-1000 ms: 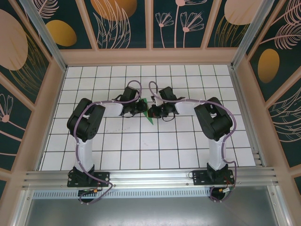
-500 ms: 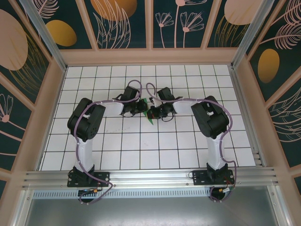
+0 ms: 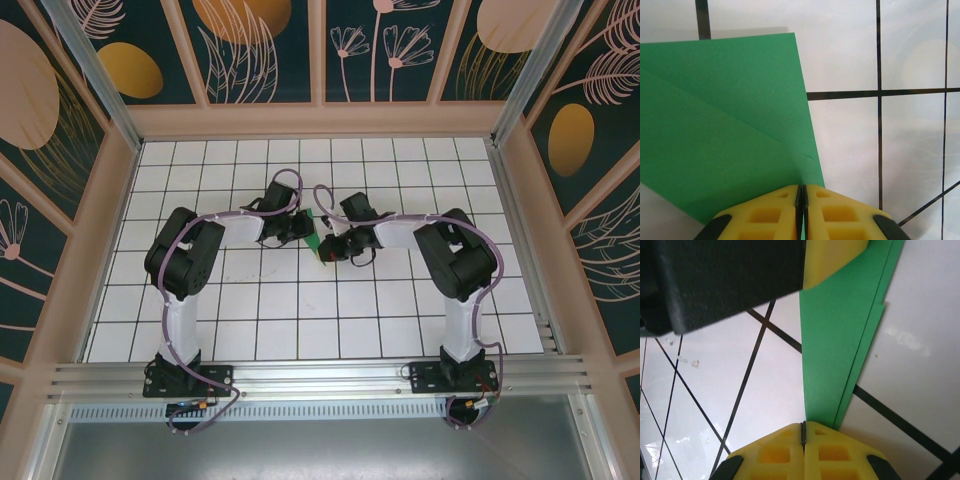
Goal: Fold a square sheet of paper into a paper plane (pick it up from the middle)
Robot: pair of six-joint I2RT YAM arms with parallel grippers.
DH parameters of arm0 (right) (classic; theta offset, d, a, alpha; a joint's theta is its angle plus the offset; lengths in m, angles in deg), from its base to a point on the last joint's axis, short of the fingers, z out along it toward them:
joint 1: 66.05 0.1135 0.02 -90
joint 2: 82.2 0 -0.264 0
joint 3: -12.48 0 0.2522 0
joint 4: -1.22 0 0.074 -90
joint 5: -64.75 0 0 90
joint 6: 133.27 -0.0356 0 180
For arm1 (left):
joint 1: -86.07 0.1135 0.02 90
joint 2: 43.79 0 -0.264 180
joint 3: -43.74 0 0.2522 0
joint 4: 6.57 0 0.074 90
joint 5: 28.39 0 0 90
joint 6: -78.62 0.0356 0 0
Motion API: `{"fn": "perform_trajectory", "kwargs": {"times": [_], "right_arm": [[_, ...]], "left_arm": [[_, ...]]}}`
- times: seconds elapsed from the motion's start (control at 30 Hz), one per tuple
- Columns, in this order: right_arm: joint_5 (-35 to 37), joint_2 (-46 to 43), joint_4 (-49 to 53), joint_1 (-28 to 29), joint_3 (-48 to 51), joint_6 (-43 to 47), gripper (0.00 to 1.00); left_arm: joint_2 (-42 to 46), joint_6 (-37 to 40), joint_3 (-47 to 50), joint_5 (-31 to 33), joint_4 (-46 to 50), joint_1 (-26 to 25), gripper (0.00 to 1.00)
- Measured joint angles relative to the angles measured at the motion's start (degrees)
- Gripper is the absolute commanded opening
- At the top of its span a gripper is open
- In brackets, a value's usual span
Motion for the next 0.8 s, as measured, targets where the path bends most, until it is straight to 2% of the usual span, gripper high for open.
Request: {"fn": "perform_trajectory", "kwargs": {"times": [0.6,0.7,0.8], "right_arm": [[0.66,-4.76,2.14,0.70,5.25,0.39,0.06],[1.97,-6.47,3.78,0.83,5.27,-0.42,0.13],[4.28,-9.70,3.26,-0.04,5.27,-2.40,0.24]], "left_arm": [[-0.11,0.00,-0.37,-0.07,0.39,0.00,0.14],[-0.13,0.04,-0.66,-0.02,0.48,0.00,0.15],[-0.13,0.31,-1.51,0.61,1.55,0.00,0.18]]}}
